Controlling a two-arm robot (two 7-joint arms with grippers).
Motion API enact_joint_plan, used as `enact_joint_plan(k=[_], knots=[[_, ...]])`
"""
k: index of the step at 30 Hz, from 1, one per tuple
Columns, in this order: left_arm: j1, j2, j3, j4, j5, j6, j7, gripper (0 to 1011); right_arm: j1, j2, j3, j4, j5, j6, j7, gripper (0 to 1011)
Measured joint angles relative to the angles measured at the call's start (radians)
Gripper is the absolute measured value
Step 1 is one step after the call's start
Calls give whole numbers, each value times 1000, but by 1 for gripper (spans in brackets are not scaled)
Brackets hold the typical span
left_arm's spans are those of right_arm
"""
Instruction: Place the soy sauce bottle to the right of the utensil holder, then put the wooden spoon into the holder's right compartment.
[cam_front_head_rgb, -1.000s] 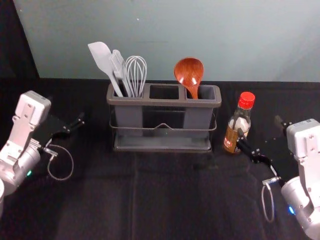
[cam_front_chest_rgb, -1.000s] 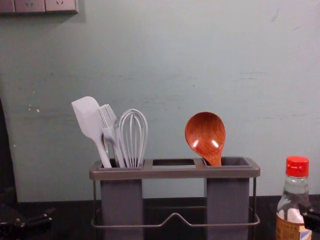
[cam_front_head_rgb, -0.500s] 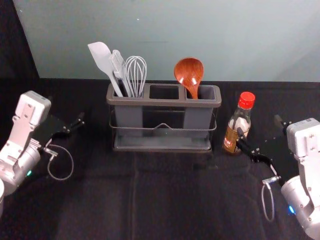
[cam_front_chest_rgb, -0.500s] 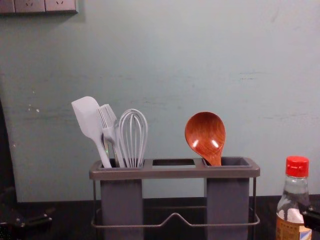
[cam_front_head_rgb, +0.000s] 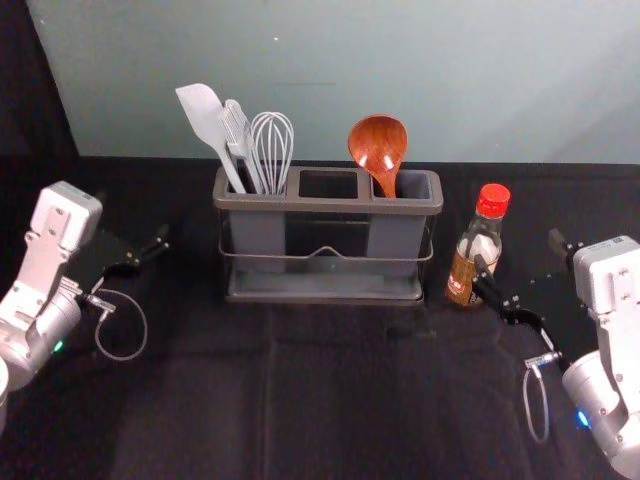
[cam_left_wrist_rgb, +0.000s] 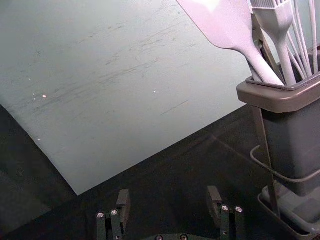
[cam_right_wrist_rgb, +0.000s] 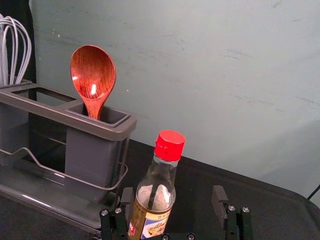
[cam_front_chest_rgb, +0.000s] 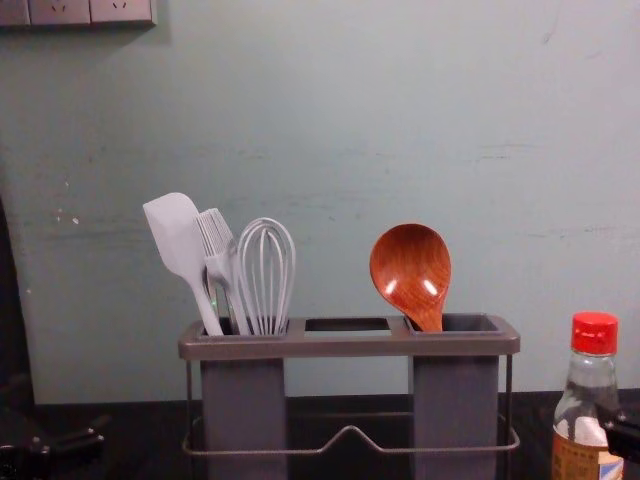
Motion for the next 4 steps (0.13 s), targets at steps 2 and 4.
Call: enact_joint_plan(k=[2,4], knots=[[0,0,0,0,0,0,0,1005,0,0,0,0,0,0,0,1004],[0,0,0,0,0,0,0,1005,0,0,0,0,0,0,0,1004]])
